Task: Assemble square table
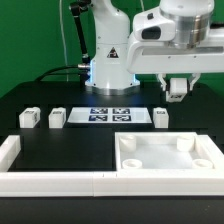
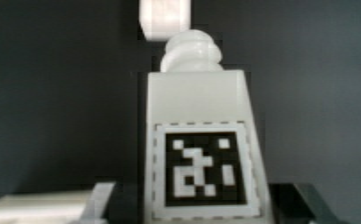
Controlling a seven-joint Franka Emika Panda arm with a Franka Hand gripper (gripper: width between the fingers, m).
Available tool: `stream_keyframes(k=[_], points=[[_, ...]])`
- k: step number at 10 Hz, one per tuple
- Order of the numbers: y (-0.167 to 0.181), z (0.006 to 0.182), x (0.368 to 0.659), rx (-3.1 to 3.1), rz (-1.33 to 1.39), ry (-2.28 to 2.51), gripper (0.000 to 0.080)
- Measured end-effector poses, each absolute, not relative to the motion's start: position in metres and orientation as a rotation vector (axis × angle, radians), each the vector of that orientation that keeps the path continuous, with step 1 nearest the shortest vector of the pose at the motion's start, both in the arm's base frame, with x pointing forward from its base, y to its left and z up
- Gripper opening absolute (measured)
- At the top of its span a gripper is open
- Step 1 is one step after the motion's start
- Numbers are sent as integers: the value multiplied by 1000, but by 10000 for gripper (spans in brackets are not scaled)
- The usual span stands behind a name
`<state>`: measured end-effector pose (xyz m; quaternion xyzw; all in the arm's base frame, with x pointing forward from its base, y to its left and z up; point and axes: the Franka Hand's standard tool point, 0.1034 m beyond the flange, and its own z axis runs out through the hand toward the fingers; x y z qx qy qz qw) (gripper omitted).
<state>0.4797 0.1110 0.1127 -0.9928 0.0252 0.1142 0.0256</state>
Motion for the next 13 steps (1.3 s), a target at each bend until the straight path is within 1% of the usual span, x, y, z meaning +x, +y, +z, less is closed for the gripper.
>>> stream_keyframes(k=[2,3,4,5,7,9,10,11,12,13], points=[[120,137,533,-3058,84,92,289],[121,144,555,-3057,-50,71,290],[123,155,575,-3057,-186,31,290],[127,164,587,-3034,-331,21,290],[132,156,580,-2981,-524,17,290],[138,159,583,-2908,-721,22,290],[139,154,580,-2892,-765,10,290],[131,140,582,-2918,-766,-74,290],[124,136,596,-2927,-783,-97,290],[122,139,614,-2923,-829,-125,290]])
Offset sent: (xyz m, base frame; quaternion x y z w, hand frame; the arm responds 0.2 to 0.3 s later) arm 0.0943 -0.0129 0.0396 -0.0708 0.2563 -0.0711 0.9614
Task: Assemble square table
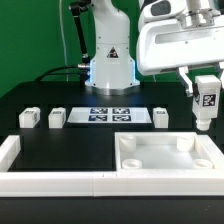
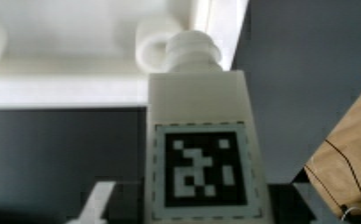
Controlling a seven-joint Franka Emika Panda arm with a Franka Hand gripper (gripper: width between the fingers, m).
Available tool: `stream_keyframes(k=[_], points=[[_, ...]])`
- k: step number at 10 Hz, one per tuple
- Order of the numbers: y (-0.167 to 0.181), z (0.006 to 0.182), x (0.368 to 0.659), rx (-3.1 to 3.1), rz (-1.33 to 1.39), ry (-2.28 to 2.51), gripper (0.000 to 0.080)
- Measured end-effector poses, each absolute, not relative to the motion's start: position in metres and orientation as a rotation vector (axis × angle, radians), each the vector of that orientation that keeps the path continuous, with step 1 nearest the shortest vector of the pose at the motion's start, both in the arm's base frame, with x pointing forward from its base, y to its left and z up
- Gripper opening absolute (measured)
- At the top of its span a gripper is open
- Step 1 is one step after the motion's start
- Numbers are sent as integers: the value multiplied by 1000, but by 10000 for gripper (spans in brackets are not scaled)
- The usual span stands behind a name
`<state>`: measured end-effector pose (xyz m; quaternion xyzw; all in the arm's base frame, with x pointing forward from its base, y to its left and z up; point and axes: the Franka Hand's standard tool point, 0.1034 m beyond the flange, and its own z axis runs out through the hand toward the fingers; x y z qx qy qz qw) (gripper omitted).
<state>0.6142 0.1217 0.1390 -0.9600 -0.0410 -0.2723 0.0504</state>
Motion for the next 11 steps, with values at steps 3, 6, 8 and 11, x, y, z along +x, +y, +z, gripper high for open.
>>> stream_keyframes(k=[3,6,8,11], points=[[122,132,628,-2913,-882,-154,290],[124,130,627,-2910,-885,-157,290],[132,118,624,-2919,-910,-194,290],[124,108,628,-2934,-904,-200,290]])
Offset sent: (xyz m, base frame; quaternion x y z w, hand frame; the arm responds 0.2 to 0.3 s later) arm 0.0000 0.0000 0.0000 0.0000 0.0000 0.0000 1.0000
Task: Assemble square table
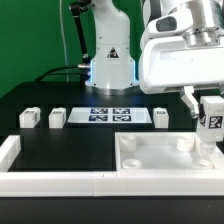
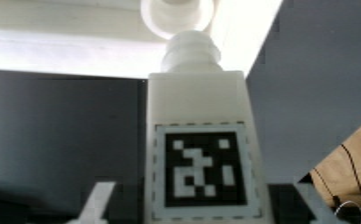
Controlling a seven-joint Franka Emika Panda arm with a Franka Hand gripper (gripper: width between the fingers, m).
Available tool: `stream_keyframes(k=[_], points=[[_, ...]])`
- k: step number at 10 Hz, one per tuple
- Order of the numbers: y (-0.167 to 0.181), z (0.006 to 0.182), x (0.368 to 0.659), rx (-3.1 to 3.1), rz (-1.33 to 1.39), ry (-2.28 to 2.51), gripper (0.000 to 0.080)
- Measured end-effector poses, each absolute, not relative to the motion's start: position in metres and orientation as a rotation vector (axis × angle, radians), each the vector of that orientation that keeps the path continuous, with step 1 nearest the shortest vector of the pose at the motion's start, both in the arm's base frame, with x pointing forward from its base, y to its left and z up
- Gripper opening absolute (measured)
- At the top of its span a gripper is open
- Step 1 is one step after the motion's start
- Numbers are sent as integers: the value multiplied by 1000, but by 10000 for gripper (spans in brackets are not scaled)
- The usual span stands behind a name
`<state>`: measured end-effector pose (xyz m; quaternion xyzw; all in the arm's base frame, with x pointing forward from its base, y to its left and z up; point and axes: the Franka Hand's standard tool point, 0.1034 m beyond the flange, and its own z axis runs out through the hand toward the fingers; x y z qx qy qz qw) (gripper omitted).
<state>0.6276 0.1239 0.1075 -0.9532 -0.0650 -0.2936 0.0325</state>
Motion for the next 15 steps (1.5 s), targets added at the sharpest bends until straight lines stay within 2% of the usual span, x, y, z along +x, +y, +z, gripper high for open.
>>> stream_keyframes(k=[2,10,12,15], points=[[112,104,631,-2949,-906,-225,290],[120,88,625,-2950,-881,-247,290],[121,79,623,-2954,-868,-249,290],[121,79,623,-2951,-881,-250,290]])
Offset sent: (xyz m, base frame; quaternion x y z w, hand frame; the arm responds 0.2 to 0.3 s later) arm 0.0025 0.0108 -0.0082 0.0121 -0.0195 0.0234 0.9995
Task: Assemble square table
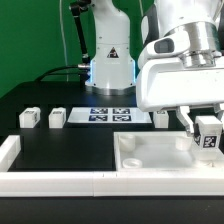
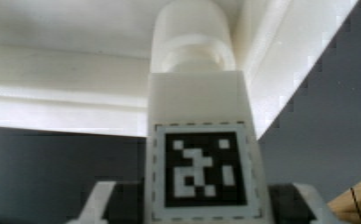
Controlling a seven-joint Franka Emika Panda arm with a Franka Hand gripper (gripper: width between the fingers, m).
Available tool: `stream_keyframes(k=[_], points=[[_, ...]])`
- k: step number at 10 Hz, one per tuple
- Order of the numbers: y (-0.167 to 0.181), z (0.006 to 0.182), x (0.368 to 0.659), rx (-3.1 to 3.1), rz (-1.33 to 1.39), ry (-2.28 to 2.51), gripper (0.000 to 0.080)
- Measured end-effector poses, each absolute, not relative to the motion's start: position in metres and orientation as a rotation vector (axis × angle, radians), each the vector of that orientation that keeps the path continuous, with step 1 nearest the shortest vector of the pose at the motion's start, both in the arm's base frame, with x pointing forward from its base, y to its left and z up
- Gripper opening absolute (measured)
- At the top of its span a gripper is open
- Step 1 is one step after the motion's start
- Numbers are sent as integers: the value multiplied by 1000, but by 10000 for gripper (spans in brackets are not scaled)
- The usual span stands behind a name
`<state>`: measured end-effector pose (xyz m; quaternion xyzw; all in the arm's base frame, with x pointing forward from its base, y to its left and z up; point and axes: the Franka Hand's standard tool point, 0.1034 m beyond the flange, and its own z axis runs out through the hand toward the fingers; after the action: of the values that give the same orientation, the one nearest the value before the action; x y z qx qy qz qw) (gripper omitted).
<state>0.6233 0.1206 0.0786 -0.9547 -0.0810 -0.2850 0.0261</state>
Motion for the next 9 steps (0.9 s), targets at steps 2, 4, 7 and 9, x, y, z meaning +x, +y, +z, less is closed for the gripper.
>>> stream_keyframes(k=[2,4,7,9], points=[[120,79,624,-2948,-893,-255,349],[120,79,624,-2948,-894,-262,486],[120,79,624,-2949,-894,-267,638],[120,79,624,-2949,-894,-269,647]])
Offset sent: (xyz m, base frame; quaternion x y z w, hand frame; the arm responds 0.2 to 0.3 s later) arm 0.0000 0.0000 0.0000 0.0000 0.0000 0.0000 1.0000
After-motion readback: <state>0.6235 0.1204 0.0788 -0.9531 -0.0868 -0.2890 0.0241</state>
